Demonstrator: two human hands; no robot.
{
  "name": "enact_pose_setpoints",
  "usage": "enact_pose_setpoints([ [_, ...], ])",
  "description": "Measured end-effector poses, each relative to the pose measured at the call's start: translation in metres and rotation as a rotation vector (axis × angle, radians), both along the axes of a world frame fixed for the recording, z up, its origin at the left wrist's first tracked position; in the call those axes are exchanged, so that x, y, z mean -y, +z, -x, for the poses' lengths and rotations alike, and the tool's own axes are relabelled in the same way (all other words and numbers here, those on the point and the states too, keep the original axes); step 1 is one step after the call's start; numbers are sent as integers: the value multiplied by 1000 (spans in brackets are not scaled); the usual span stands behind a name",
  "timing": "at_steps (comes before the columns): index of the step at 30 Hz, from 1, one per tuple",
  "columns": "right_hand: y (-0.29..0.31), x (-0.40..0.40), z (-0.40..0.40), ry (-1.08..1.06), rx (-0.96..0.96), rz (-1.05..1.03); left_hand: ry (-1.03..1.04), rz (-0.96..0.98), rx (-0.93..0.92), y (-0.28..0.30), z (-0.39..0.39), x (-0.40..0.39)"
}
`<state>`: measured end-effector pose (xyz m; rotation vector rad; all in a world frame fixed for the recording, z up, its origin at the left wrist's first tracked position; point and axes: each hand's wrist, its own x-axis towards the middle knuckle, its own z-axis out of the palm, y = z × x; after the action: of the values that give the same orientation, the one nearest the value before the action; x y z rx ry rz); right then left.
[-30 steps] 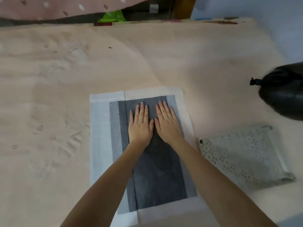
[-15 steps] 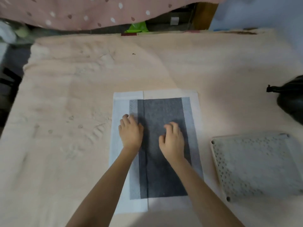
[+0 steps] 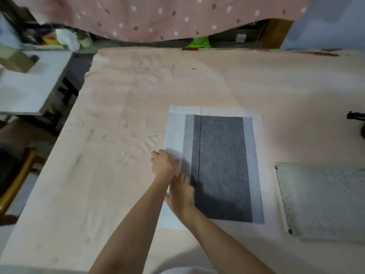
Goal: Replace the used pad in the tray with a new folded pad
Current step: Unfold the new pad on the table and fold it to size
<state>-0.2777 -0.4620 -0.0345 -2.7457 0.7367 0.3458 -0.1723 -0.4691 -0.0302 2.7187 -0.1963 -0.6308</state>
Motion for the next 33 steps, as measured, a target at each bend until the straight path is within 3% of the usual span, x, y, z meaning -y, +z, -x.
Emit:
enact_pose_setpoints([
  [7,-9,8,4,19,21,-79,85,193,-169,-2,-3,-16],
  [12,-17,15,14,24,105,-135,114,186,-147,-4,-7,-28],
  [20,-9,14,20,-195,329,-357,90,213,26,1,-4,-27],
  [24,5,7,21,-280,424,-429,35,212,-97,7,-6,-8],
  [26,12,5,21,-286,444,-409,42,245,-197,9,-7,1],
  [29,20,4,17,-303,442,-279,-44,268,-150,11,-8,9],
  [33,31,-7,7,-331,197,-64,-108,332,-69,18,-8,8],
])
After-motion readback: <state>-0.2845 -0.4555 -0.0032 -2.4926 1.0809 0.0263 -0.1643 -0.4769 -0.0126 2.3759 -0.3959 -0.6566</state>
